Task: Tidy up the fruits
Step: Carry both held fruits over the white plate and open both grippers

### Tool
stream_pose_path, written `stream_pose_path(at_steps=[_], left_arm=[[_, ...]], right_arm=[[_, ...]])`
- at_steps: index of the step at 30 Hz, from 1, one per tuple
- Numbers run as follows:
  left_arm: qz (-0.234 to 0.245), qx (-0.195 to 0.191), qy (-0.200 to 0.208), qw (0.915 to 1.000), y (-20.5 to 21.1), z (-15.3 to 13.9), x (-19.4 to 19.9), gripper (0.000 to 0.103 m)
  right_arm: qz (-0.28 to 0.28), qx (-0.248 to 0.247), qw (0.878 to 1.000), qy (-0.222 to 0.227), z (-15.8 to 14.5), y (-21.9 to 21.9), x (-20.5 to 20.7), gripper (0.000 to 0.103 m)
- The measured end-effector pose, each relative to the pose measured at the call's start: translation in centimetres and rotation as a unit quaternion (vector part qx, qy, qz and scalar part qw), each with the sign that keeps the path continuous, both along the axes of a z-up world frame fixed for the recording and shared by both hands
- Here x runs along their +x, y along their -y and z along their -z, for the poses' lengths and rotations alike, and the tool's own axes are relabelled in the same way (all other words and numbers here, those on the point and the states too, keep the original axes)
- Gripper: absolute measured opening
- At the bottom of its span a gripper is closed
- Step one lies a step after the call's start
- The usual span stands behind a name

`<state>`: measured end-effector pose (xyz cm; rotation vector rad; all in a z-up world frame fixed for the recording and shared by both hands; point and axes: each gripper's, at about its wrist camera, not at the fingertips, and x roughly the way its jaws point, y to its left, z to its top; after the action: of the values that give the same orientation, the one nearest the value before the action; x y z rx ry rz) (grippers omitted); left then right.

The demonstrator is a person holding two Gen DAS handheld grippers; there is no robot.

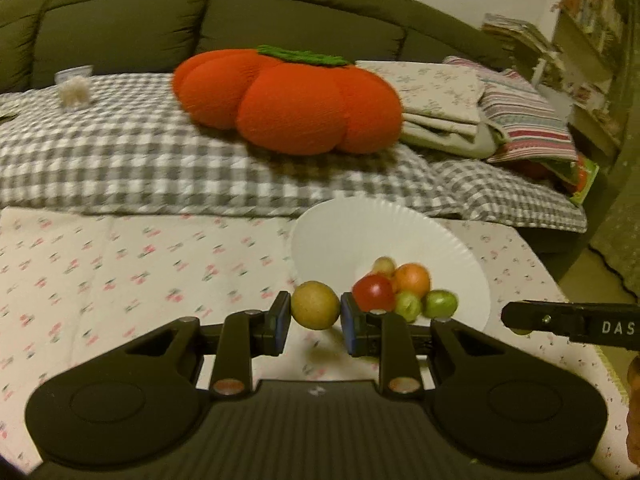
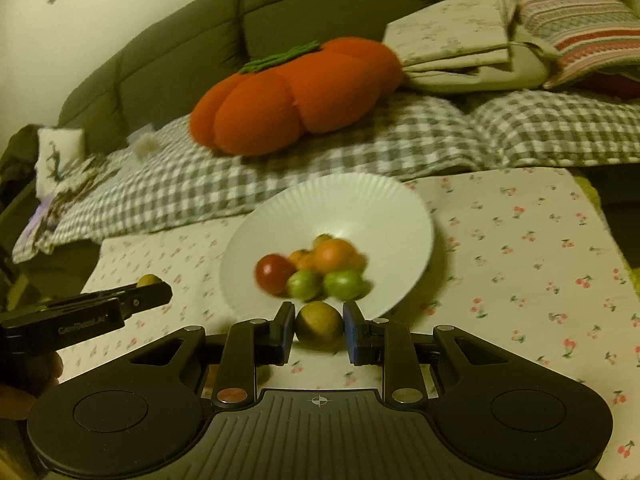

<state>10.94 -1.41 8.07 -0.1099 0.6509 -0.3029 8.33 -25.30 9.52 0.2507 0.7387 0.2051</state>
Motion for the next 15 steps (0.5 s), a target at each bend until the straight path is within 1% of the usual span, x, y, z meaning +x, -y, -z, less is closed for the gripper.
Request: stream_pose_path(at_steps=[5,8,15], left_arm=[[0.021,0.002,0.012,0.9997,1.1,0.5,1.5,0.025],[0.027,-0.007,0.006,0.9996,1.3,0.9,2.6,0.025],[0.031,-0.006,0.003,0.9995,2.2,1.7,4.6,0.025]], right_arm=[[0.022,-0.001,1.0,0.003,0.2,1.2,1.4,0.024],[0.029,-0.005,1.0,0.003,0.8,1.4,2.5,0.024],[0.039,-0.022,0.999,0.005,2.4,1.4,4.3,0.024]])
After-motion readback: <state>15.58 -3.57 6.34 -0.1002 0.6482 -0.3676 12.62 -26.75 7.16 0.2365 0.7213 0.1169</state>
